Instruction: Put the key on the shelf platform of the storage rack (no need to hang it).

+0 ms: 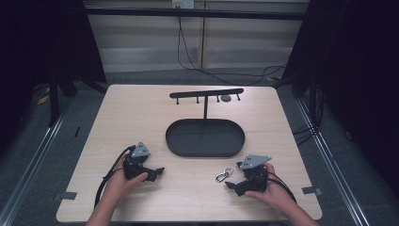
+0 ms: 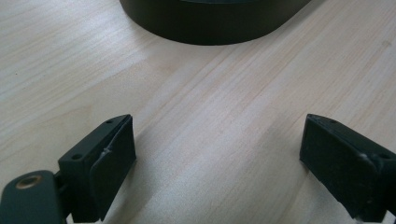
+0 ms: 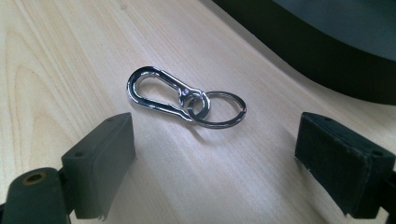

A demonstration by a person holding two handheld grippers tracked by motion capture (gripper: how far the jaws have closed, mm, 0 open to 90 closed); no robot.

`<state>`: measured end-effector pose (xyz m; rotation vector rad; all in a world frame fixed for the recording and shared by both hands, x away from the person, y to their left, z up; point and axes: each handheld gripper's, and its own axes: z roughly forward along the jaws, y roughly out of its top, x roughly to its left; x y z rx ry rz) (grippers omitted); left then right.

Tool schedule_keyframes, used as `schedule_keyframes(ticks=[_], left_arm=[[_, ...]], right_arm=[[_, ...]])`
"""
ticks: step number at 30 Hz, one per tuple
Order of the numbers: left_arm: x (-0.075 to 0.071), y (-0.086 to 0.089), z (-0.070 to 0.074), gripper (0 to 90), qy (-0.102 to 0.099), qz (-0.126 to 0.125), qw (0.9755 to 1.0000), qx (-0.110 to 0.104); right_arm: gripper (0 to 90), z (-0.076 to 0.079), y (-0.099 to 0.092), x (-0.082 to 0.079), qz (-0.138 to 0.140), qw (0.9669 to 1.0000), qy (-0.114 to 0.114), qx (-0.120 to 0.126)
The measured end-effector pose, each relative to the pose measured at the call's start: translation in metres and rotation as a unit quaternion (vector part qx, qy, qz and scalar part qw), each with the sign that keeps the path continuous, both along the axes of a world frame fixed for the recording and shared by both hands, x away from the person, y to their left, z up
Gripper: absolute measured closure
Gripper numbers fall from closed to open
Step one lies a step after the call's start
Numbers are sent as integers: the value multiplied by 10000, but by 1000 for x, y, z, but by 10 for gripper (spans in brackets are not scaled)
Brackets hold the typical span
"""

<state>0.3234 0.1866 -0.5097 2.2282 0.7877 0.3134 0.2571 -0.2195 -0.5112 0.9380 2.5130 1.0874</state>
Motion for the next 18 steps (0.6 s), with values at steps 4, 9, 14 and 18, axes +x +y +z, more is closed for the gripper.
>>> schedule_keyframes(ticks=[4,9,14,18], left_arm=[[0,0,0,101,12,1,10000,-14],[0,0,0,101,23,-1,10000,-18],[0,0,0,102,25,-1,10000,-22],[0,0,0,101,18,-3,10000,-14]], right_arm=[[112,0,0,0,-27,10000,-2,-3],[114,1,2,-1,-109,9999,25,-30],[143,7,4,0,-37,9994,234,-256],[187,13,5,0,54,9980,466,-433]])
